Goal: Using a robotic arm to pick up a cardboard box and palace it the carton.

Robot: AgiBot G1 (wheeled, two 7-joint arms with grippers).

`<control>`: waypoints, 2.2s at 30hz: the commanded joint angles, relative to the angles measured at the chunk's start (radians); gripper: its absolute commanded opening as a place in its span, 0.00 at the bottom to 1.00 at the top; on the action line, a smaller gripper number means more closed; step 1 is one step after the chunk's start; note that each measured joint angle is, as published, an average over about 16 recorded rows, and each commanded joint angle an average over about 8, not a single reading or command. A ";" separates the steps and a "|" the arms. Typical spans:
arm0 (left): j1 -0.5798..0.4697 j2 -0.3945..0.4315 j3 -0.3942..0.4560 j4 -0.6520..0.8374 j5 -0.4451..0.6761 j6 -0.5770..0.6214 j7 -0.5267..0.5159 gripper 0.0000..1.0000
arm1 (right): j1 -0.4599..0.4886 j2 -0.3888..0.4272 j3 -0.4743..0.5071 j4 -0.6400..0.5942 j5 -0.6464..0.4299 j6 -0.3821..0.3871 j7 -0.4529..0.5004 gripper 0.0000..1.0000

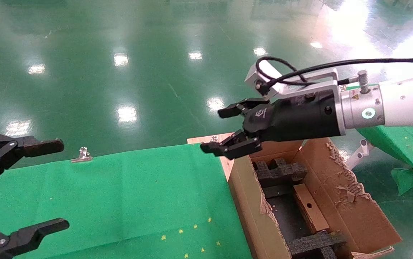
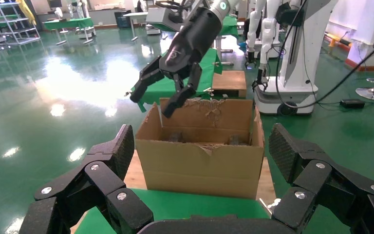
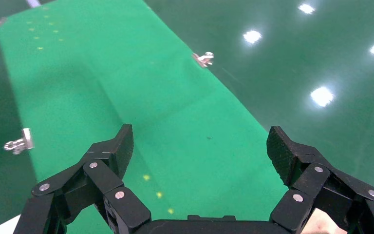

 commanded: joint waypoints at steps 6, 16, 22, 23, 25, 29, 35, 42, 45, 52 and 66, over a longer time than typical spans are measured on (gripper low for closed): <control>0.000 0.000 0.000 0.000 0.000 0.000 0.000 1.00 | -0.127 -0.016 0.176 0.010 0.007 -0.068 -0.036 1.00; 0.000 0.000 0.000 0.000 0.000 0.000 0.000 1.00 | -0.310 -0.040 0.431 0.025 0.016 -0.166 -0.089 1.00; 0.000 0.000 0.000 0.000 0.000 0.000 0.000 1.00 | -0.420 -0.054 0.584 0.034 0.022 -0.225 -0.120 1.00; 0.000 0.000 0.000 0.000 0.000 0.000 0.000 1.00 | -0.437 -0.056 0.608 0.036 0.023 -0.234 -0.126 1.00; 0.000 0.000 0.000 0.000 0.000 0.000 0.000 1.00 | -0.474 -0.061 0.660 0.039 0.025 -0.254 -0.136 1.00; 0.000 0.000 0.001 0.000 0.000 0.000 0.000 1.00 | -0.547 -0.070 0.760 0.045 0.029 -0.293 -0.157 1.00; 0.000 0.000 0.001 0.000 0.000 0.000 0.000 1.00 | -0.656 -0.084 0.913 0.054 0.035 -0.352 -0.188 1.00; 0.000 0.000 0.001 0.000 -0.001 0.000 0.000 1.00 | -0.784 -0.100 1.090 0.064 0.041 -0.420 -0.225 1.00; 0.000 0.000 0.001 0.000 -0.001 0.000 0.000 1.00 | -0.839 -0.107 1.167 0.068 0.044 -0.449 -0.241 1.00; 0.000 0.000 0.001 0.000 -0.001 0.000 0.000 1.00 | -0.922 -0.118 1.282 0.074 0.048 -0.493 -0.262 1.00; 0.000 0.000 0.001 0.000 -0.001 -0.001 0.000 1.00 | -0.919 -0.118 1.277 0.075 0.049 -0.492 -0.263 1.00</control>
